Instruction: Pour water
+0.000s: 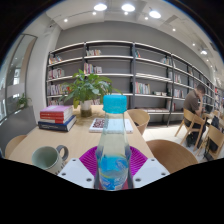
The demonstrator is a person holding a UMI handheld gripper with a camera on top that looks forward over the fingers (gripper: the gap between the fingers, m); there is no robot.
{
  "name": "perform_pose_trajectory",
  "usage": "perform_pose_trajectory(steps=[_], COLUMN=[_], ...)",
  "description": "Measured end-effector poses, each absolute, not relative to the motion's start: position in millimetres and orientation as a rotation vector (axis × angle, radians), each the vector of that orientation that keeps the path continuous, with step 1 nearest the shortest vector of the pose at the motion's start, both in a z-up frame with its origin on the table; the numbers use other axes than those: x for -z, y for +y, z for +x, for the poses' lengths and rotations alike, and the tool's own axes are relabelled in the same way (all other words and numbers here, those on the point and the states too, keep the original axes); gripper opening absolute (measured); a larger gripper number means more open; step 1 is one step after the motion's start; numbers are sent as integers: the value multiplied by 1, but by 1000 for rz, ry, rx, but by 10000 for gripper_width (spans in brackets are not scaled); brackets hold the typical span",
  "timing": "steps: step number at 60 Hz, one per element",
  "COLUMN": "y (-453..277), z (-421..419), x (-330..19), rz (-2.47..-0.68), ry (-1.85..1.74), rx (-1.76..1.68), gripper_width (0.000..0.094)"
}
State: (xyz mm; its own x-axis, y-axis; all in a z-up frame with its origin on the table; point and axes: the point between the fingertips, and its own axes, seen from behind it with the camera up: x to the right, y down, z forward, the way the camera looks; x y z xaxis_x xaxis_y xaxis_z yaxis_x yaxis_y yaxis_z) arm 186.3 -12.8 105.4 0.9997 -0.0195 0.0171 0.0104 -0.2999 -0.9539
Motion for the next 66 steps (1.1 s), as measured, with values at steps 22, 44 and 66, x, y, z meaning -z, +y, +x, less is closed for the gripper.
perform_pose_trajectory(steps=[22,44,66], y=[-23,-163,-197], z=[184,126,41], x=[-90,-59,-152], rz=[-1985,-2230,-2182], ry=[84,148,74], rx=[8,-10,-30], gripper_width=[658,843,853])
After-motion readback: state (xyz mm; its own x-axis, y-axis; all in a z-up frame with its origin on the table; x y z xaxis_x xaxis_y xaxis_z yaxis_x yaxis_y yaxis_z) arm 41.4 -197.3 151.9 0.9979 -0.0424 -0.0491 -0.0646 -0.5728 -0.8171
